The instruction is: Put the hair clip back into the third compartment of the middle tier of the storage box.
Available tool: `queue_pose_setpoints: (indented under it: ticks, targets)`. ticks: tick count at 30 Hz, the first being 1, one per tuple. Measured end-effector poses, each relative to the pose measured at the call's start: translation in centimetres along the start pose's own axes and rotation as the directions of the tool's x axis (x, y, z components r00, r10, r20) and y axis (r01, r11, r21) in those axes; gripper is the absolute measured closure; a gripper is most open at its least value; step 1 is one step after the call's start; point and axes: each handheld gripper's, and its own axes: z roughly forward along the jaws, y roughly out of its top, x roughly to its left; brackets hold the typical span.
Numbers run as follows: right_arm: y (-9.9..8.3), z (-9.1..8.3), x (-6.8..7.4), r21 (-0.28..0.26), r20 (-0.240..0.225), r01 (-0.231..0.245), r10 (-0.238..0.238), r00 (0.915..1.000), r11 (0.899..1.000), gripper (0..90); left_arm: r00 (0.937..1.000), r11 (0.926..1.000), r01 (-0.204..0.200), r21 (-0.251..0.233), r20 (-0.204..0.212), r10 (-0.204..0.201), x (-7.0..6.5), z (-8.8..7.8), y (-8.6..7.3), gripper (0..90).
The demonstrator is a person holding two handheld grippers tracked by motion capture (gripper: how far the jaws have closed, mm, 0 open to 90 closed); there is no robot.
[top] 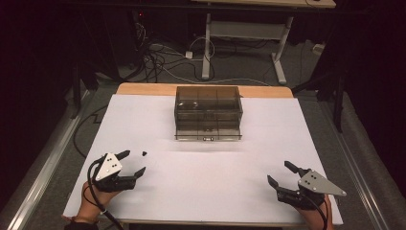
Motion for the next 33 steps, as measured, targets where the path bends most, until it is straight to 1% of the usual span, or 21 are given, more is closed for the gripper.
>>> queue_pose_setpoints:
  ticks: [1, 2, 5, 8, 10, 12, 13, 16, 17, 19, 22, 25, 28, 29, 30, 31, 33]
  targets:
    - [0.0, 0.0, 0.0, 0.000, 0.000, 0.000, 0.000, 1.0000, 1.000, 24.9, 1.0000, 0.9999, -0.002, 0.011, -0.002, 0.002, 0.1, 0.1, -0.1, 19.7]
    - [-0.1, 0.0, 0.1, 0.008, -0.002, 0.000, 0.000, 1.0000, 1.000, 24.9, 1.0000, 0.9998, 0.005, 0.021, 0.003, -0.005, 0.1, 0.2, -0.1, 20.2]
    - [-0.3, 0.0, 0.0, 0.012, -0.001, 0.003, -0.003, 1.0000, 1.000, 24.9, 0.9999, 0.9991, -0.012, 0.041, -0.009, 0.013, 0.1, 0.4, -0.3, 20.8]
    - [-0.3, -0.1, 0.1, 0.018, 0.002, 0.007, -0.007, 1.0000, 1.000, 24.9, 0.9999, 0.9988, 0.006, 0.049, -0.011, -0.006, 0.1, 0.4, -0.4, 21.1]
    - [-0.3, -0.1, 0.1, 0.017, 0.001, 0.008, -0.008, 1.0000, 1.000, 24.9, 0.9998, 0.9982, -0.005, 0.059, -0.019, 0.006, 0.2, 0.4, -0.6, 21.7]
    - [-0.2, -0.1, 0.3, 0.018, 0.003, 0.016, -0.016, 0.9999, 1.000, 24.9, 0.9996, 0.9976, 0.007, 0.069, -0.026, -0.005, 0.3, 0.6, -0.6, 22.0]
    - [-0.2, -0.1, 0.3, 0.016, 0.000, 0.018, -0.018, 0.9998, 1.000, 24.9, 0.9994, 0.9972, 0.005, 0.075, -0.033, -0.003, 0.5, 0.6, -0.6, 22.0]
    - [-0.1, -0.1, 0.6, 0.017, -0.008, 0.022, -0.022, 0.9997, 1.000, 24.9, 0.9982, 0.9956, 0.033, 0.088, -0.053, -0.028, 1.0, 1.0, -0.5, 23.4]
    - [-0.1, 0.0, 0.6, 0.017, -0.011, 0.026, -0.026, 0.9996, 1.000, 24.9, 0.9975, 0.9943, 0.044, 0.097, -0.059, -0.039, 1.2, 1.2, -0.5, 25.0]
    - [-0.1, 0.1, 0.6, 0.018, -0.013, 0.028, -0.028, 0.9995, 0.999, 24.9, 0.9967, 0.9905, 0.050, 0.128, -0.069, -0.042, 1.6, 1.6, -0.5, 25.3]
    - [-0.3, 0.4, 0.6, 0.033, -0.024, 0.028, -0.027, 0.9993, 0.999, 24.9, 0.9956, 0.9833, 0.081, 0.163, -0.059, -0.072, 2.1, 2.4, -0.3, 25.8]
    - [-0.4, 0.5, 0.7, 0.039, -0.031, 0.033, -0.032, 0.9990, 0.999, 24.9, 0.9961, 0.9784, 0.067, 0.196, -0.069, -0.055, 2.5, 3.5, -0.3, 28.5]
    - [-0.4, 0.5, 0.6, 0.041, -0.033, 0.032, -0.031, 0.9990, 0.999, 24.9, 0.9942, 0.9737, 0.087, 0.211, -0.080, -0.072, 2.9, 4.7, -0.1, 32.4]
    - [-0.4, 0.5, 0.6, 0.041, -0.033, 0.032, -0.031, 0.9990, 0.999, 24.9, 0.9936, 0.9725, 0.092, 0.214, -0.084, -0.075, 3.0, 4.9, 0.0, 32.4]
    - [-0.4, 0.5, 0.7, 0.044, -0.035, 0.032, -0.031, 0.9989, 0.999, 25.0, 0.9935, 0.9720, 0.090, 0.217, -0.088, -0.072, 3.2, 5.2, 0.0, 38.0]
    - [-0.4, 0.5, 0.7, 0.044, -0.035, 0.032, -0.031, 0.9989, 0.999, 25.0, 0.9928, 0.9700, 0.092, 0.225, -0.096, -0.071, 3.4, 5.5, -0.1, 38.0]
    - [-0.4, 0.6, 0.7, 0.045, -0.036, 0.038, -0.036, 0.9987, 0.998, 25.1, 0.9888, 0.9645, 0.122, 0.234, -0.113, -0.098, 3.9, 6.1, 0.0, 40.1]
